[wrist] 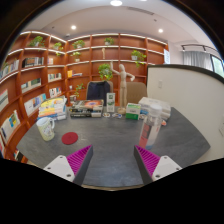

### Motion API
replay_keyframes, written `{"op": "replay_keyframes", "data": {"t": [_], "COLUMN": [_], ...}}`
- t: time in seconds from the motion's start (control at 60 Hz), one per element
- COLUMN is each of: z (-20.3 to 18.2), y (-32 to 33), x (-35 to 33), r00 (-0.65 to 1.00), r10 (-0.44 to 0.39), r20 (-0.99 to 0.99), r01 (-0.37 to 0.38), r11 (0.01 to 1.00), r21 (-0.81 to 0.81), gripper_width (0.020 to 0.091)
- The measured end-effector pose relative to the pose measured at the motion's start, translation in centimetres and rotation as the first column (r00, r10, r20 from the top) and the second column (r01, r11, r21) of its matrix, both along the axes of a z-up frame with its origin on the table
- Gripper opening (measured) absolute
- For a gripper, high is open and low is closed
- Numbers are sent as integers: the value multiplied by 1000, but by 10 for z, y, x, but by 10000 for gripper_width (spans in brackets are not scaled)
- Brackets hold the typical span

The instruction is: Pour water

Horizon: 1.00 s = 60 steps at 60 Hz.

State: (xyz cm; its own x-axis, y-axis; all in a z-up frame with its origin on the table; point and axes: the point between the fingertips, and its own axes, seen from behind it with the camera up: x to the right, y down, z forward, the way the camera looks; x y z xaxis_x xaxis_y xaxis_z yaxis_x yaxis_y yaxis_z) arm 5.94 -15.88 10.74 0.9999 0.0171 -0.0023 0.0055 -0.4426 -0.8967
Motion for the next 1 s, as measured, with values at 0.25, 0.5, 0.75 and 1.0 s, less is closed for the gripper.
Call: {"op": "replay_keyframes", "data": {"t": [0.25, 0.5, 0.75, 1.0], "z": [-31, -20, -15, -14], "y": [22, 94, 126, 122], "x": [80, 114, 119, 128], "r00": [997, 997, 999, 995], "r10": [-72, -53, -19, -104], "r20": [-24, -58, -34, -3], "r01": [73, 63, 28, 100], "r11": [996, 978, 955, 949], "r21": [59, 198, 295, 298], "gripper_width": [877, 855, 524, 345]}}
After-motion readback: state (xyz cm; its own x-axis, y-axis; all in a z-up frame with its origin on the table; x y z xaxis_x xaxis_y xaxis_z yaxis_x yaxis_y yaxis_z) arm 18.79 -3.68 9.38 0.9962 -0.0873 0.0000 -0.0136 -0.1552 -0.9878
